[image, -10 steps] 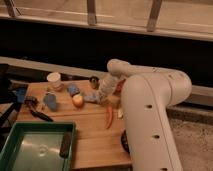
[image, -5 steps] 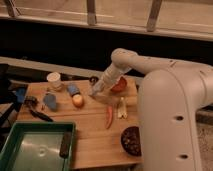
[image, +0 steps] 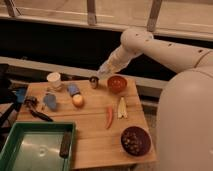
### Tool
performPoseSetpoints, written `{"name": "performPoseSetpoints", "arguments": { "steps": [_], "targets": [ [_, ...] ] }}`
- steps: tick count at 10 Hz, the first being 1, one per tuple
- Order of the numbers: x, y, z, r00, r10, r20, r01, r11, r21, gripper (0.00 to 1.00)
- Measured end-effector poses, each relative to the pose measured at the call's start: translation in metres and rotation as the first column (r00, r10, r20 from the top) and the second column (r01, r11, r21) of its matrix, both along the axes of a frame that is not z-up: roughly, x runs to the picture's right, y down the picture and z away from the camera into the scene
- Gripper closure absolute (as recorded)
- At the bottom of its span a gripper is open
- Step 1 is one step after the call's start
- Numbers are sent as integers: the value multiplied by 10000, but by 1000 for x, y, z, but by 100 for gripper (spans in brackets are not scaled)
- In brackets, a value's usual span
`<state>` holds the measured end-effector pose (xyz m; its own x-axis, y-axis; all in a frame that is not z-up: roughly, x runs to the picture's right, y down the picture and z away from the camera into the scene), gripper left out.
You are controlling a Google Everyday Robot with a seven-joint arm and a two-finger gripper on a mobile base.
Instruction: Place towel in red bowl
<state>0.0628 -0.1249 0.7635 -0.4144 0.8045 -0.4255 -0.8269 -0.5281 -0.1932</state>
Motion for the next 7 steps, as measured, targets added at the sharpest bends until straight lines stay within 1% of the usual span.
{"name": "performPoseSetpoints", "arguments": {
  "steps": [1, 2, 3, 4, 6, 7],
  "targets": [
    [21, -16, -5, 9994, 292, -205, -291, 9995, 75, 100],
    [27, -23, -8, 9986, 447, -282, -445, 9990, 79, 100],
    [31, -26, -9, 9974, 624, -355, -623, 9980, 35, 100],
    [39, -24, -7, 9952, 858, -469, -861, 9963, -44, 100],
    [51, -10, 8, 9907, 1222, -605, -1242, 9918, -300, 100],
    [53, 4, 24, 9882, 1393, -633, -1426, 9885, -508, 100]
  ]
}}
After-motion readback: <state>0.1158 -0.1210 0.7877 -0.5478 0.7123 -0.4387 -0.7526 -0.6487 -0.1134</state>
